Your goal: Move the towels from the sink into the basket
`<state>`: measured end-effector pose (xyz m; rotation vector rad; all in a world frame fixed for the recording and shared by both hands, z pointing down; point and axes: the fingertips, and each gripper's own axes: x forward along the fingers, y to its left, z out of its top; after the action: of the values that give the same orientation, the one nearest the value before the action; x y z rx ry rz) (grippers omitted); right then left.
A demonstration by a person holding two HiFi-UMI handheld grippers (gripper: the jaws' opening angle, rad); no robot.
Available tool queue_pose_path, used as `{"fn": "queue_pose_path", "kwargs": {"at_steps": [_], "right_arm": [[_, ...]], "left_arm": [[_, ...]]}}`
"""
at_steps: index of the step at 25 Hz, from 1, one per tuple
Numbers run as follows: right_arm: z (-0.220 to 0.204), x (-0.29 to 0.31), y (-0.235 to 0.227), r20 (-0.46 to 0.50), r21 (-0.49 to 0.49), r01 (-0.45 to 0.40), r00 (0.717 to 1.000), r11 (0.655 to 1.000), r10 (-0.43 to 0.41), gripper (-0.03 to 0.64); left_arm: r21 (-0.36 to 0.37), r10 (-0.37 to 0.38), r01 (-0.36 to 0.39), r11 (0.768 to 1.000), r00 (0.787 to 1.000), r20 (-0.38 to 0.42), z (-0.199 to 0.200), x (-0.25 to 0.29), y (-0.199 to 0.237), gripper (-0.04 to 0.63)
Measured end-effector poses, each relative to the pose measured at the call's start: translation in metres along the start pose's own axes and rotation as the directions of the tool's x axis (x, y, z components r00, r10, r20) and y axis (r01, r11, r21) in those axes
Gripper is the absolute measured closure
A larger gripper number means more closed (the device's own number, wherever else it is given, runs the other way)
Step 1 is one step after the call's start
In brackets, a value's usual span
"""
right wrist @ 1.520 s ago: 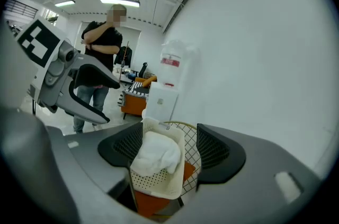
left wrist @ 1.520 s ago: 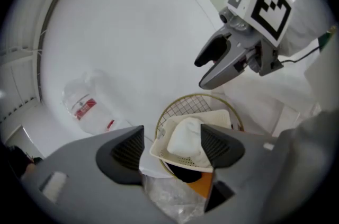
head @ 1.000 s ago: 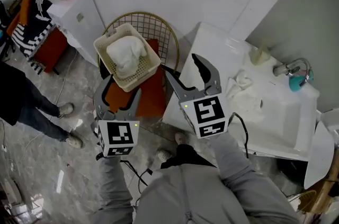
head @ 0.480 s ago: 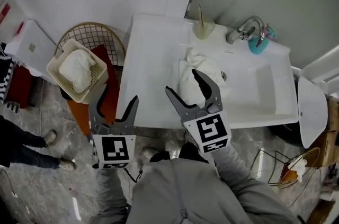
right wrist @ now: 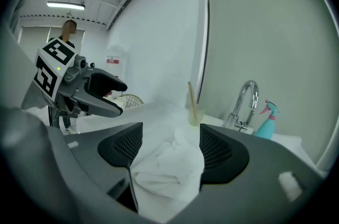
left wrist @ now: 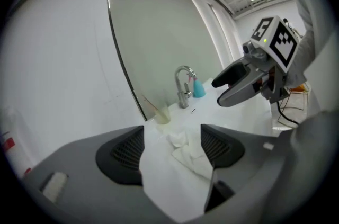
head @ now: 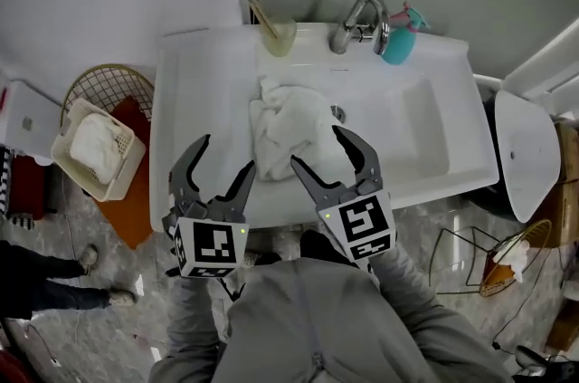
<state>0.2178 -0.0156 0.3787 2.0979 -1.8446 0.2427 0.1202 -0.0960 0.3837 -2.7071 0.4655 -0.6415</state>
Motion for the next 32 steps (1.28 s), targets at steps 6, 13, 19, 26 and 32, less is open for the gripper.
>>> {"fn": "queue_pose_path", "kwargs": {"at_steps": [6, 13, 19, 26, 32], "right_arm": [[-0.051, -0.002, -0.047, -0.110, 0.029, -0.021, 0.994, 0.999, 0.024, 0.298], [-0.123, 0.019, -0.062, -0.283, 0.061, -0.179, 0.940, 0.982, 0.189, 0.207], [-0.187, 0.045, -0.048, -0.463, -0.009, -0.347, 0.833, 0.938, 0.304, 0.172], [-0.233, 0.079, -0.041, -0.580, -0.101, -0.458, 0.748, 0.883, 0.322, 0.170], [-0.258, 0.107, -0.041, -0.631, -0.142, -0.498, 0.712, 0.855, 0.309, 0.143]], "left_arm": [[0.071, -0.116, 0.122, 0.990, 0.990, -0.081, 0.006, 0.057, -0.045, 0.210], [0.183, -0.336, 0.404, 0.896, 0.888, -0.314, -0.034, 0.120, -0.103, 0.202], [0.239, -0.420, 0.637, 0.733, 0.700, -0.578, -0.097, 0.147, -0.140, 0.153], [0.244, -0.381, 0.744, 0.622, 0.560, -0.736, -0.151, 0.166, -0.146, 0.149], [0.194, -0.374, 0.775, 0.602, 0.488, -0.788, -0.171, 0.179, -0.148, 0.133]]}}
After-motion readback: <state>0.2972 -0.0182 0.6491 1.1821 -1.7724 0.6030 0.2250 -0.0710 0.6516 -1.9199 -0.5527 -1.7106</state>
